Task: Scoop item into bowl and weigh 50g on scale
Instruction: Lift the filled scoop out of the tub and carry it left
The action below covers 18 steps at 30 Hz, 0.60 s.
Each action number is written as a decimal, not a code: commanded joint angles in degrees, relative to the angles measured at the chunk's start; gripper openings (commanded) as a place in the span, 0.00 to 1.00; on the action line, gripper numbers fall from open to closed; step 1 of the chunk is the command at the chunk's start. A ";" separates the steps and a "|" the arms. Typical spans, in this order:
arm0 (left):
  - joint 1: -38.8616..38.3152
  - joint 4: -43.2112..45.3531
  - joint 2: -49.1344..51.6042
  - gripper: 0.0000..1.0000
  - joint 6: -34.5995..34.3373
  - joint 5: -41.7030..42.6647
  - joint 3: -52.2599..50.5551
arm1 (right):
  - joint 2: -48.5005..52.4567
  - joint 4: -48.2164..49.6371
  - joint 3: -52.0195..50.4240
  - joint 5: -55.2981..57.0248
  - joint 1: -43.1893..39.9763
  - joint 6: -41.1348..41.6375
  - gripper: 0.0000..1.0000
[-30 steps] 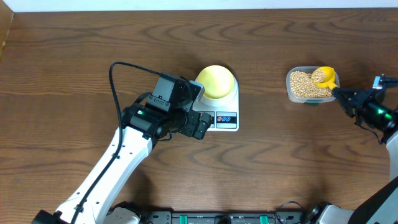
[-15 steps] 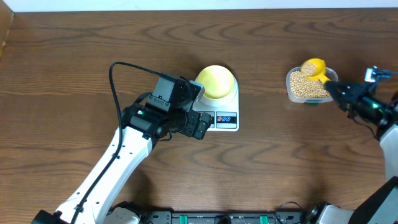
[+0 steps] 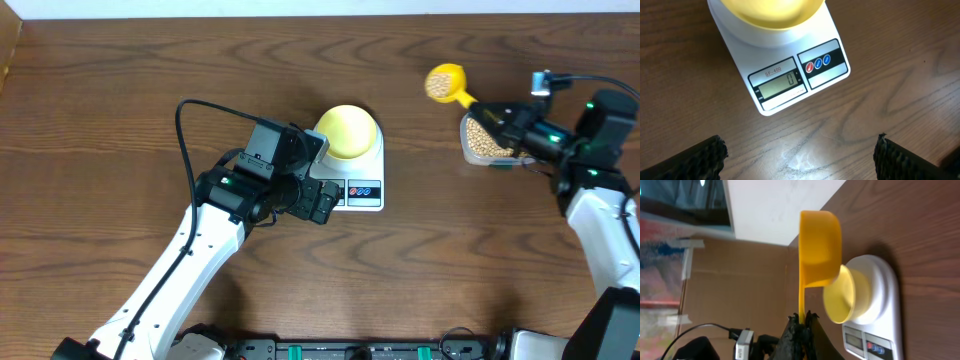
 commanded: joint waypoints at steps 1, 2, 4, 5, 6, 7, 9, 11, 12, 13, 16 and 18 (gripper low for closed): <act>-0.07 0.07 0.15 0.96 1.01 0.66 -0.13 | 0.00 2.03 0.02 4.57 6.08 5.57 0.01; -0.07 0.09 0.15 0.96 1.01 0.66 -0.13 | 0.00 2.34 0.02 5.42 7.02 5.70 0.01; -0.07 0.07 0.15 0.96 1.01 0.66 -0.13 | 0.00 3.15 0.02 7.04 9.07 5.81 0.01; -0.07 0.07 0.15 0.96 1.01 0.66 -0.13 | 0.00 3.54 0.02 7.91 10.10 6.19 0.01; -0.07 0.07 0.15 0.96 1.01 0.66 -0.13 | 0.00 3.61 0.02 8.85 10.91 6.64 0.01; -0.07 0.09 0.15 0.96 1.01 0.66 -0.13 | 0.00 3.65 0.02 10.12 11.87 7.02 0.01; -0.07 0.07 0.15 0.96 1.01 0.66 -0.13 | 0.00 3.65 0.02 12.28 13.42 7.02 0.01; -0.07 0.07 0.15 0.96 1.01 0.66 -0.13 | 0.00 3.69 0.02 14.27 14.80 6.99 0.01; -0.07 0.07 0.15 0.96 1.01 0.66 -0.13 | 0.00 3.69 0.02 15.37 15.61 6.97 0.01; -0.07 0.07 0.15 0.96 1.01 0.66 -0.13 | 0.00 3.69 0.02 16.41 16.35 6.91 0.01; -0.07 0.07 0.15 0.96 1.01 0.66 -0.13 | 0.00 3.72 0.02 19.71 18.71 5.53 0.01; -0.07 0.07 0.15 0.96 1.01 0.66 -0.13 | 0.00 3.69 0.02 22.18 20.57 3.56 0.01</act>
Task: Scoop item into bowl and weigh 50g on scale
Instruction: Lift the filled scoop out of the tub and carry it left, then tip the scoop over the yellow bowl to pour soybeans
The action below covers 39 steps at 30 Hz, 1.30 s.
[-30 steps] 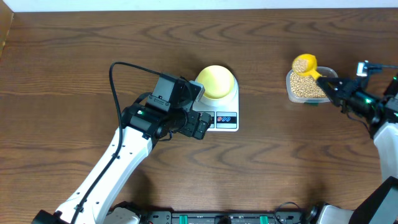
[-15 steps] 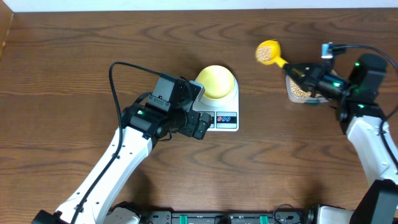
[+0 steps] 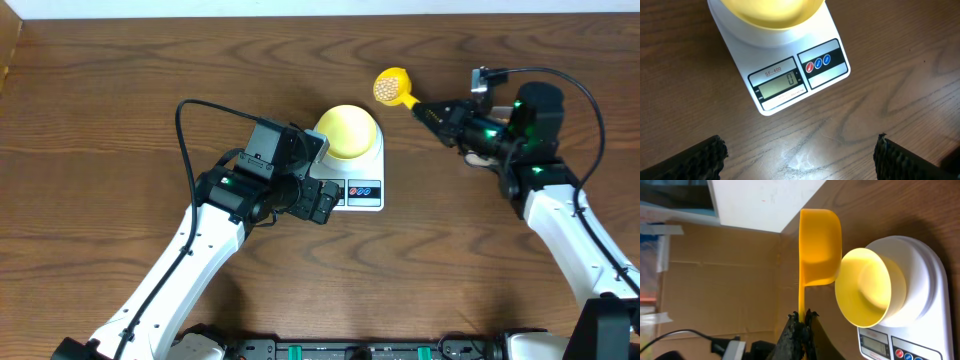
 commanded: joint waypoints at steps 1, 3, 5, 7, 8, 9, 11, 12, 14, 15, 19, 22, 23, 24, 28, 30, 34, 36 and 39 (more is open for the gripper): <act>-0.07 0.07 0.15 0.96 1.01 0.66 -0.13 | 0.00 0.24 0.02 6.38 3.02 -3.28 0.01; -0.07 0.07 0.15 0.96 1.01 0.66 -0.13 | 0.00 0.22 0.02 8.98 4.87 -5.51 0.01; -0.07 0.07 0.15 0.96 1.01 0.66 -0.13 | 0.00 0.15 0.02 12.17 6.71 -9.05 0.01; -0.07 0.04 0.15 0.96 1.01 0.66 -0.13 | 0.00 -0.11 0.02 14.53 8.07 -11.80 0.01; -0.07 0.04 0.15 0.96 1.01 0.66 -0.13 | 0.00 -0.13 0.02 15.39 8.70 -13.05 0.01; -0.07 0.07 0.15 0.96 1.01 0.66 -0.13 | 0.00 -0.11 0.02 15.85 9.11 -13.75 0.01; -0.07 0.04 0.15 0.96 1.01 0.66 -0.13 | 0.02 -0.13 0.02 17.16 10.03 -15.47 0.01; -0.07 0.04 0.15 0.96 1.01 0.66 -0.13 | 0.02 -0.15 0.02 17.75 10.49 -16.57 0.01; -0.07 0.07 0.15 0.96 1.01 0.66 -0.13 | 0.02 -0.35 0.02 18.86 11.30 -18.62 0.01; -0.07 0.07 0.15 0.96 1.01 0.66 -0.13 | 0.02 -0.50 0.02 18.99 11.65 -19.56 0.01; -0.07 0.04 0.15 0.96 1.01 0.66 -0.13 | 0.02 -1.92 0.02 21.24 13.25 -21.73 0.01; -0.07 0.07 0.15 0.96 1.01 0.66 -0.13 | 0.02 -3.26 0.02 24.41 14.45 -21.75 0.01; -0.07 0.07 0.15 0.96 1.01 0.66 -0.13 | 0.02 -3.30 0.02 24.96 15.04 -22.05 0.01; -0.07 0.04 0.15 0.96 1.01 0.66 -0.13 | 0.02 -3.30 0.02 25.00 15.65 -22.16 0.01; -0.07 0.04 0.15 0.96 1.01 0.66 -0.13 | 0.02 -3.54 0.02 25.90 16.37 -22.16 0.01; -0.07 0.07 0.15 0.96 1.01 0.66 -0.13 | 0.02 -3.82 0.02 26.56 16.41 -22.53 0.01; -0.07 0.07 0.15 0.96 1.01 0.66 -0.13 | 0.02 -4.87 0.02 27.39 16.41 -24.87 0.01; -0.07 0.07 0.15 0.96 1.01 0.66 -0.13 | 0.04 -5.07 0.02 27.36 16.41 -27.28 0.01; -0.07 0.07 0.15 0.96 1.01 0.66 -0.13 | 0.07 -5.40 0.02 27.41 16.41 -29.83 0.01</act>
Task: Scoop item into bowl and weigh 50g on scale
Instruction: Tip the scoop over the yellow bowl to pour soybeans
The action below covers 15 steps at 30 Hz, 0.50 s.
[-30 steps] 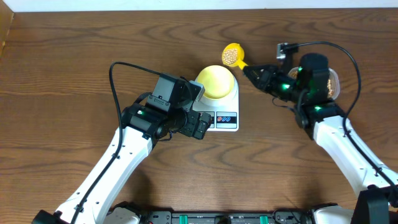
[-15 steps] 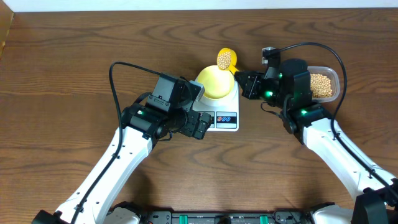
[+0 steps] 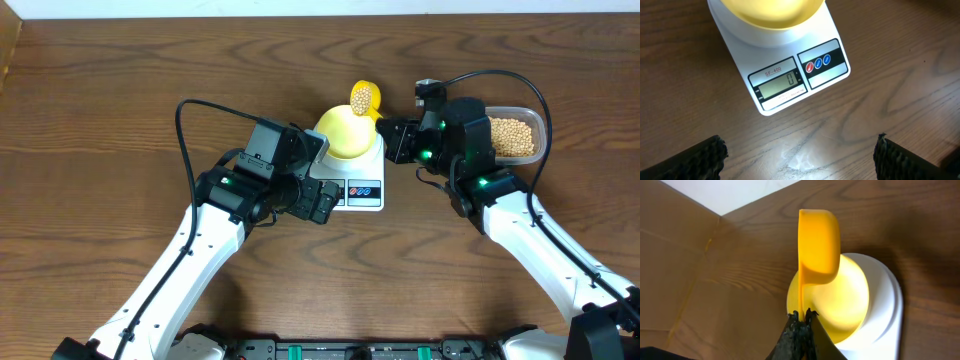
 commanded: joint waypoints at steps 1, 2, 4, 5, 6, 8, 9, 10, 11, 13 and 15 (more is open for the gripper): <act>-0.07 0.04 0.15 0.96 1.01 0.66 -0.13 | 0.09 -0.22 0.02 0.96 0.50 -5.46 0.01; -0.07 0.07 0.15 0.96 1.01 0.66 -0.13 | 0.13 -0.24 0.02 0.96 0.50 -5.88 0.01; -0.07 0.07 0.15 0.96 1.01 0.66 -0.13 | 0.13 -0.26 0.02 1.03 0.50 -6.49 0.01; -0.07 0.07 0.15 0.96 1.01 0.66 -0.13 | 0.13 -0.22 0.02 1.05 0.50 -6.49 0.01; -0.07 0.04 0.15 0.96 1.01 0.66 -0.13 | 0.13 -0.20 0.02 1.07 0.50 -6.49 0.01; -0.07 0.07 0.15 0.96 1.01 0.66 -0.13 | 0.13 -0.22 0.02 1.03 0.50 -6.45 0.01; -0.07 0.07 0.15 0.96 1.01 0.66 -0.13 | 0.13 -0.26 0.02 1.03 0.50 -6.45 0.01; -0.07 0.04 0.15 0.96 1.01 0.66 -0.13 | 0.13 -0.26 0.02 1.01 0.50 -6.45 0.01; -0.07 0.07 0.15 0.96 1.01 0.66 -0.13 | 0.13 -0.26 0.02 0.92 0.50 -6.45 0.01; -0.07 0.07 0.15 0.96 1.01 0.66 -0.13 | 0.13 -0.26 0.02 0.87 0.50 -6.62 0.01; -0.07 0.04 0.15 0.96 1.01 0.66 -0.13 | 0.13 -0.37 0.02 0.87 0.50 -8.28 0.01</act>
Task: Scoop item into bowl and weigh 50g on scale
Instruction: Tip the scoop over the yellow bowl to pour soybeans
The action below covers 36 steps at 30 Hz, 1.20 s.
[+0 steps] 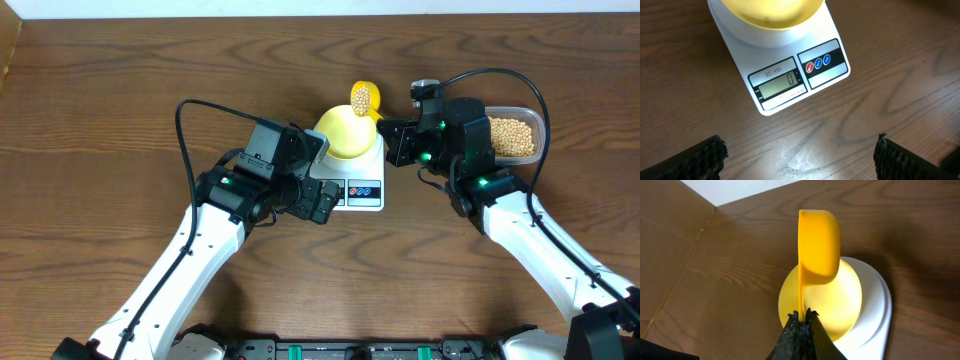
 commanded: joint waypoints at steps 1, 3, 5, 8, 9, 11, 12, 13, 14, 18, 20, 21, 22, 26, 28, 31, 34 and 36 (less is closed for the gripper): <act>-0.07 0.04 0.15 0.96 1.01 0.66 -0.13 | 0.13 -0.07 0.02 0.52 0.50 -3.67 0.01; -0.07 0.07 0.15 0.96 1.01 0.66 -0.13 | 0.13 -0.26 0.02 0.55 0.50 -5.35 0.01; -0.07 0.04 0.15 0.96 1.01 0.66 -0.13 | 0.13 -0.26 0.02 0.52 0.50 -5.35 0.01; -0.07 0.07 0.15 0.96 1.01 0.66 -0.13 | 0.13 -0.24 0.02 0.52 0.50 -5.38 0.01; -0.07 0.04 0.15 0.96 1.01 0.66 -0.13 | 0.13 -0.26 0.02 0.52 0.50 -5.44 0.01; -0.07 0.07 0.15 0.96 1.01 0.66 -0.13 | 0.13 -0.37 0.02 0.50 0.57 -7.13 0.01; -0.07 0.04 0.15 0.96 1.01 0.66 -0.13 | 0.13 -0.48 0.02 0.52 0.68 -8.44 0.01; -0.07 0.04 0.15 0.96 1.01 0.66 -0.13 | 0.15 -0.57 0.02 0.50 0.87 -10.25 0.01; -0.07 0.04 0.15 0.96 1.01 0.66 -0.13 | 0.31 -0.61 0.02 0.52 1.18 -11.87 0.01; -0.07 0.07 0.15 0.96 1.01 0.66 -0.13 | 0.81 -0.61 0.02 0.55 2.43 -16.04 0.01; -0.07 0.04 0.15 0.96 1.01 0.66 -0.13 | 1.18 -0.61 0.02 0.81 3.02 -17.25 0.01; -0.07 0.04 0.15 0.96 1.01 0.66 -0.13 | 1.31 -0.59 0.02 0.98 3.17 -17.20 0.01; -0.07 0.07 0.15 0.96 1.01 0.66 -0.13 | 1.60 -0.59 0.02 0.98 3.32 -17.20 0.01; -0.07 0.07 0.15 0.96 1.01 0.66 -0.13 | 2.45 -0.59 0.02 1.11 3.41 -17.18 0.01; -0.07 0.07 0.15 0.97 1.01 0.66 -0.13 | 2.75 -0.61 0.02 1.20 3.41 -17.20 0.01; -0.07 0.07 0.15 0.96 1.01 0.66 -0.13 | 2.80 -0.61 0.02 2.32 3.41 -17.20 0.01; -0.07 0.07 0.15 0.96 1.01 0.66 -0.13 | 2.80 -0.61 0.02 2.45 3.41 -18.27 0.01; -0.07 0.04 0.15 0.96 1.01 0.66 -0.13 | 2.80 -0.76 0.02 2.43 3.41 -20.33 0.01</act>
